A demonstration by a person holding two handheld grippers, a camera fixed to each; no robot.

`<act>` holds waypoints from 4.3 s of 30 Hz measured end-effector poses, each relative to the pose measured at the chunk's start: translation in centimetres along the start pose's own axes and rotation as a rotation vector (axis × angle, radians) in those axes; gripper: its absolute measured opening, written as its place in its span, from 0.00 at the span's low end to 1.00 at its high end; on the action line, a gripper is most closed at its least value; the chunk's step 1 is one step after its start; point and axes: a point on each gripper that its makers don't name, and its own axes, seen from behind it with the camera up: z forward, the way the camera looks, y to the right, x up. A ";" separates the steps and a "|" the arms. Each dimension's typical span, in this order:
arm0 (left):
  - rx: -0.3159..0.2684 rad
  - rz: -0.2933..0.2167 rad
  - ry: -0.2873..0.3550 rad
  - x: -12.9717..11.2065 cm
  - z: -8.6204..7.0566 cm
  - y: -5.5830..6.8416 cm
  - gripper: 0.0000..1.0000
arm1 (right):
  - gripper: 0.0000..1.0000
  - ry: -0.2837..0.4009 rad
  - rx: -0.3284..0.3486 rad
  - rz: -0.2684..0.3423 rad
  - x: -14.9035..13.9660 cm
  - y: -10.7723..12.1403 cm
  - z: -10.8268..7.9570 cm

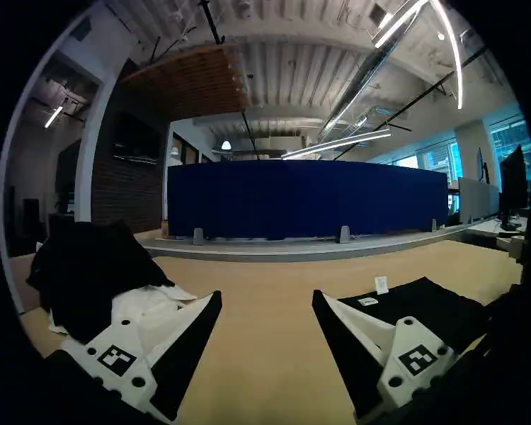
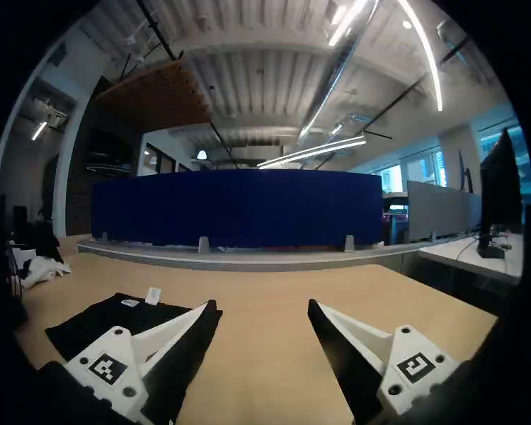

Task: Fold towel

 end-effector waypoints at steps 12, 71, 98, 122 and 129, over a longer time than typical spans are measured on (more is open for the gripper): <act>0.014 -0.003 0.003 1.1 0.4 -0.1 0.95 | 1.00 0.004 -0.001 0.034 1.9 -0.1 0.0; -0.355 0.132 -0.306 18.0 -4.1 6.8 0.95 | 1.00 -0.280 0.321 -0.193 19.3 -7.2 -3.0; -0.455 0.174 -0.433 7.8 -5.4 10.4 0.95 | 1.00 -0.385 0.392 -0.260 8.9 -9.4 -3.8; -0.541 0.269 -0.617 -3.9 -7.2 12.5 0.95 | 1.00 -0.550 0.442 -0.300 -3.0 -9.8 -5.0; -0.557 0.286 -0.673 -6.8 -7.5 12.8 0.95 | 1.00 -0.600 0.458 -0.299 -5.8 -9.9 -5.4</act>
